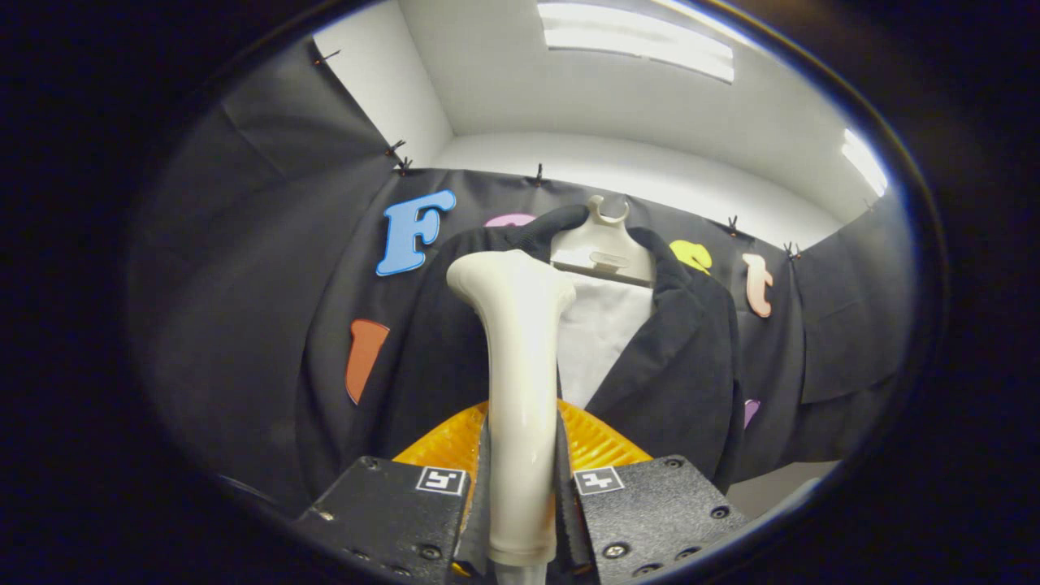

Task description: Iron the clothes twice with a garment steamer, once on the left side and once on the right side.

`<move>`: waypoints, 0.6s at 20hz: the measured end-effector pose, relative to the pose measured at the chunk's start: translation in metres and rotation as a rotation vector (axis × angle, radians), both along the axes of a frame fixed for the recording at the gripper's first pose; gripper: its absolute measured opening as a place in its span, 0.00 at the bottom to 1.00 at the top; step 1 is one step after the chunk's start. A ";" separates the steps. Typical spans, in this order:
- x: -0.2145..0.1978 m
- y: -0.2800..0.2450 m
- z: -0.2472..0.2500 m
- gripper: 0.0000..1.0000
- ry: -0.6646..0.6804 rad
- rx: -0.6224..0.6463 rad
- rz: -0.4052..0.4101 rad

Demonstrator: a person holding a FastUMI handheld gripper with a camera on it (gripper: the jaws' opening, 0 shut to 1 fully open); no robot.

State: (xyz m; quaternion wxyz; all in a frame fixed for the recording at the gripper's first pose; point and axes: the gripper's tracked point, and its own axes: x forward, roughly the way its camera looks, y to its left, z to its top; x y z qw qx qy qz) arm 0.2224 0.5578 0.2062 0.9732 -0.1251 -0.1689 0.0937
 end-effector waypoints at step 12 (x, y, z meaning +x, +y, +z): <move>-0.020 -0.021 -0.061 0.35 0.119 -0.016 0.003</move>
